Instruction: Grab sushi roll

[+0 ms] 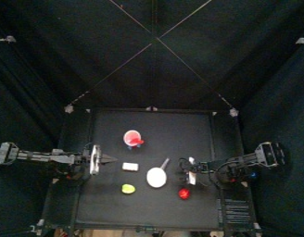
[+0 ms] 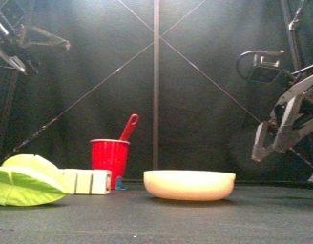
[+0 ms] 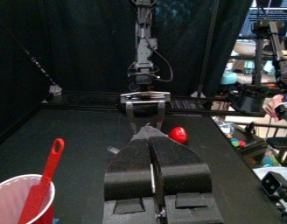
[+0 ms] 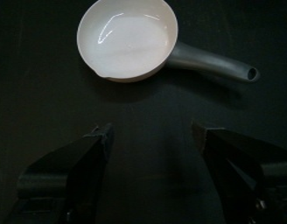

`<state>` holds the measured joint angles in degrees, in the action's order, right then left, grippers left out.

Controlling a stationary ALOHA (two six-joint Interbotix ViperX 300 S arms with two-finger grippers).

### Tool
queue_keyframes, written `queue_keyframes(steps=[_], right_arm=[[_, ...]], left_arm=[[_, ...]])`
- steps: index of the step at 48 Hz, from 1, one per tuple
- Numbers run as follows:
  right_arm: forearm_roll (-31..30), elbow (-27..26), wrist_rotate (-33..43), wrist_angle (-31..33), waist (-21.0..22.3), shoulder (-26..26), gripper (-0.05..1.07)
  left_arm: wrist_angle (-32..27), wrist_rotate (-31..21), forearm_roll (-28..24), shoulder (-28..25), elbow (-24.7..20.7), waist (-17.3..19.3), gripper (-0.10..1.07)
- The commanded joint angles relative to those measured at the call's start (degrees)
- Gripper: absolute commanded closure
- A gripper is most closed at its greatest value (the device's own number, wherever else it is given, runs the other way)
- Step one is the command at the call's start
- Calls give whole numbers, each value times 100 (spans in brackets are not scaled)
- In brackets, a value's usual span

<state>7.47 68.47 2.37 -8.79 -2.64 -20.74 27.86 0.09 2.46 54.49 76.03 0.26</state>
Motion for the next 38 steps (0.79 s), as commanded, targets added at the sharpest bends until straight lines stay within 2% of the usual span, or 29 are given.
queue_keyframes(steps=[1, 8, 14, 22, 31, 38], right_arm=[[0, -105, -9, -26, 9, -53, 3], [-53, -237, -26, -35, 35, -185, 3], [-246, -369, -18, -26, 123, -369, 3], [-554, -536, -18, -26, 378, -729, 3], [-633, -615, -9, -211, 738, -1266, 3], [-598, -501, -9, -563, 844, -1556, 3]], left_arm=[[18, 9, -9, -35, -62, 9, 99], [18, -18, -9, -35, -79, 9, 96], [0, 0, -9, -79, -70, -18, 84], [-9, 18, -53, -439, -141, -26, 54], [-9, 18, -325, -1178, -316, -44, 17], [-26, 9, -536, -1740, -457, -79, -2]])
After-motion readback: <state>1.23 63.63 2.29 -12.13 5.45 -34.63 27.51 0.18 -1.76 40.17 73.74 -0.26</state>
